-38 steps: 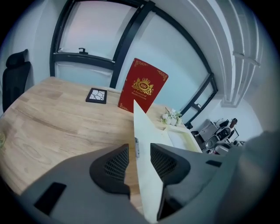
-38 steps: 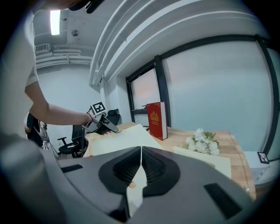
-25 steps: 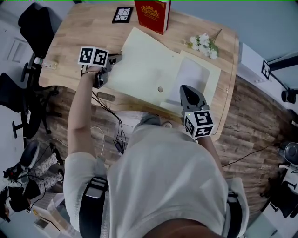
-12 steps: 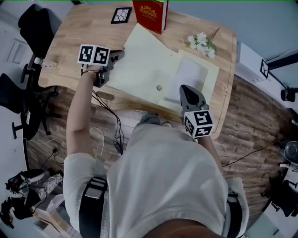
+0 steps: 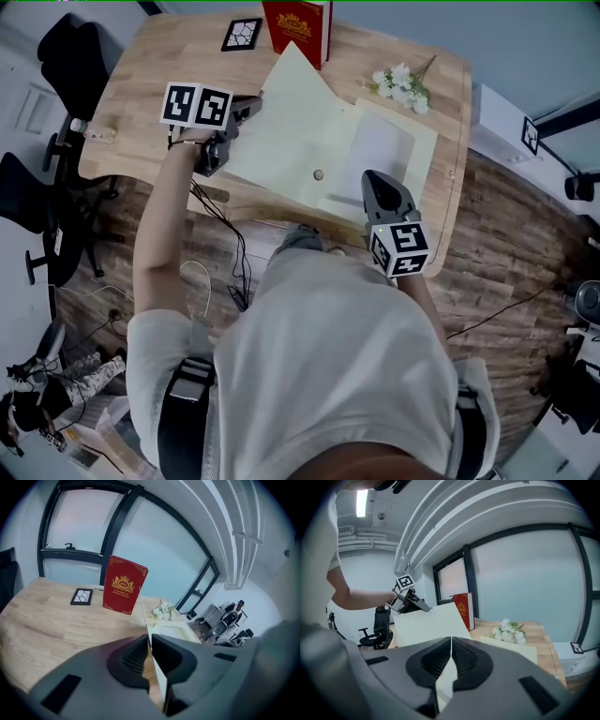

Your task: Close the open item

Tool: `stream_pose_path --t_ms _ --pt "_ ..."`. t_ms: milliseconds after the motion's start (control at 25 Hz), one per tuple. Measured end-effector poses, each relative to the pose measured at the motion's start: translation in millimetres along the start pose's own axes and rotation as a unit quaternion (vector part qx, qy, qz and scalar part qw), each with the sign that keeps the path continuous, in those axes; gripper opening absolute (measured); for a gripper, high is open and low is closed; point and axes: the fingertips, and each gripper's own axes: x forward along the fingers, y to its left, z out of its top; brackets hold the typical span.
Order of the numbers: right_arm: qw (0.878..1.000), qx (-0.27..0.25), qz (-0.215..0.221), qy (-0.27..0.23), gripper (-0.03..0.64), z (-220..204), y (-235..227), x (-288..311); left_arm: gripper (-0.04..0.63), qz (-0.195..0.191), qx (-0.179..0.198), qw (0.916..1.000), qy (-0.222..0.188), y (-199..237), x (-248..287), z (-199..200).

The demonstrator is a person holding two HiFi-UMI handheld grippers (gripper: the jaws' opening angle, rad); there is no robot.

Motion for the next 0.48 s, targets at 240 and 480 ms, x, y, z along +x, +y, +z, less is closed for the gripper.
stream_pose_path --t_ms 240,480 --pt "1.000 0.000 -0.009 -0.005 0.020 -4 -5 -9 0.042 -0.014 0.006 0.9998 -0.008 -31 1 10" --pt "1.000 0.003 -0.021 -0.012 0.020 -5 -9 -20 0.043 -0.025 0.015 0.9995 -0.011 -60 4 17"
